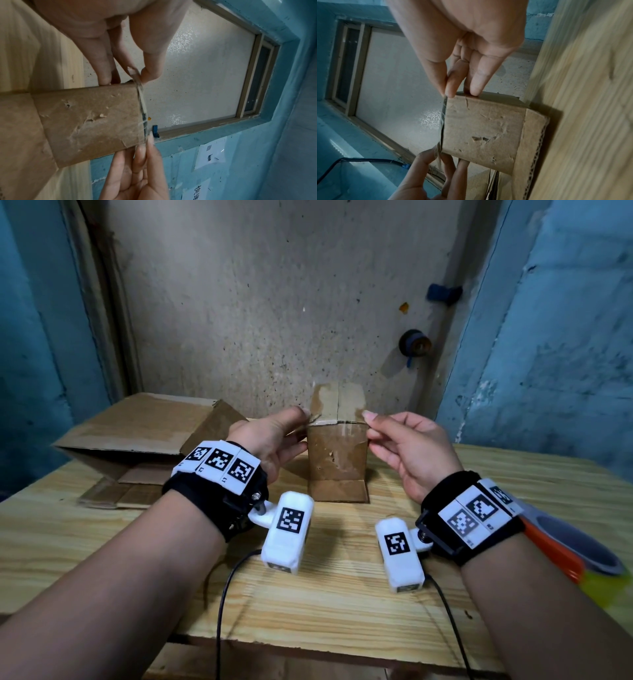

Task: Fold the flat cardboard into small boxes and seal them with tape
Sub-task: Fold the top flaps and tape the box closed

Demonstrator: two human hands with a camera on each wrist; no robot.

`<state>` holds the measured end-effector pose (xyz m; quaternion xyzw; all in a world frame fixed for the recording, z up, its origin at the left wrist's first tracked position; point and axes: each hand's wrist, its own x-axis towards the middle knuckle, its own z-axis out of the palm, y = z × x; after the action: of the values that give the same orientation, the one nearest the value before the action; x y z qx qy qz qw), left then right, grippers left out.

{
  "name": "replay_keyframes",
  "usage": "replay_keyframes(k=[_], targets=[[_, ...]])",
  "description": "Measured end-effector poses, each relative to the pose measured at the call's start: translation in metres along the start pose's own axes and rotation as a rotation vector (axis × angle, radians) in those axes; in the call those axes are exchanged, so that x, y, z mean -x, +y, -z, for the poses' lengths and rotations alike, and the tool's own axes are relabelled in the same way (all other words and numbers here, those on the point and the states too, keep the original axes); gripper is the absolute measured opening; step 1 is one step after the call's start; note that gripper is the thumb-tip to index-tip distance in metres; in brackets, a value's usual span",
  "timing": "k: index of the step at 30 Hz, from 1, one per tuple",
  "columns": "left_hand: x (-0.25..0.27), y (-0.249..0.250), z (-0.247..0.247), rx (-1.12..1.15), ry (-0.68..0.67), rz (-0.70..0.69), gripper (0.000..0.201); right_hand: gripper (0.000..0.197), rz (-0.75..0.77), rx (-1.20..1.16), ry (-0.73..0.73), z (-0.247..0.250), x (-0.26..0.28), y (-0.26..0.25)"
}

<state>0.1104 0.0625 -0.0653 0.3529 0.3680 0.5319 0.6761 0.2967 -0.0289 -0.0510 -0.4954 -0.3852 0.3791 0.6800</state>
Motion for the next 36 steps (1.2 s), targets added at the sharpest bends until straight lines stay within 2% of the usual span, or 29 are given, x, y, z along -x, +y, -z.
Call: replay_keyframes(k=[4, 8, 11, 13, 19, 29, 33, 36], targets=[[0.001, 0.001, -0.002, -0.047, 0.013, 0.018, 0.041, 0.018, 0.002, -0.011, 0.000, 0.000, 0.000, 0.001], [0.001, -0.001, 0.000, -0.063, 0.041, 0.090, 0.051, 0.018, -0.013, 0.005, 0.013, 0.006, -0.005, 0.002], [0.007, -0.004, -0.001, -0.141, -0.032, 0.174, 0.032, 0.021, -0.034, 0.003, 0.016, 0.011, -0.008, 0.002], [0.011, -0.006, -0.003, -0.168, -0.064, 0.194, 0.033, 0.022, -0.039, -0.006, 0.017, 0.012, -0.008, 0.003], [0.016, -0.007, -0.004, -0.143, -0.171, 0.194, 0.015, 0.019, -0.032, -0.069, 0.000, 0.009, -0.005, 0.003], [0.020, -0.009, -0.006, -0.158, -0.211, 0.101, 0.031, 0.024, -0.032, -0.099, -0.004, 0.011, -0.005, 0.003], [0.023, -0.009, -0.006, -0.144, -0.251, 0.093, 0.019, 0.028, -0.045, -0.109, -0.016, 0.014, -0.007, 0.004], [0.023, -0.009, -0.004, -0.132, -0.258, 0.110, 0.019, 0.022, -0.055, -0.097, -0.011, 0.014, -0.007, 0.004]])
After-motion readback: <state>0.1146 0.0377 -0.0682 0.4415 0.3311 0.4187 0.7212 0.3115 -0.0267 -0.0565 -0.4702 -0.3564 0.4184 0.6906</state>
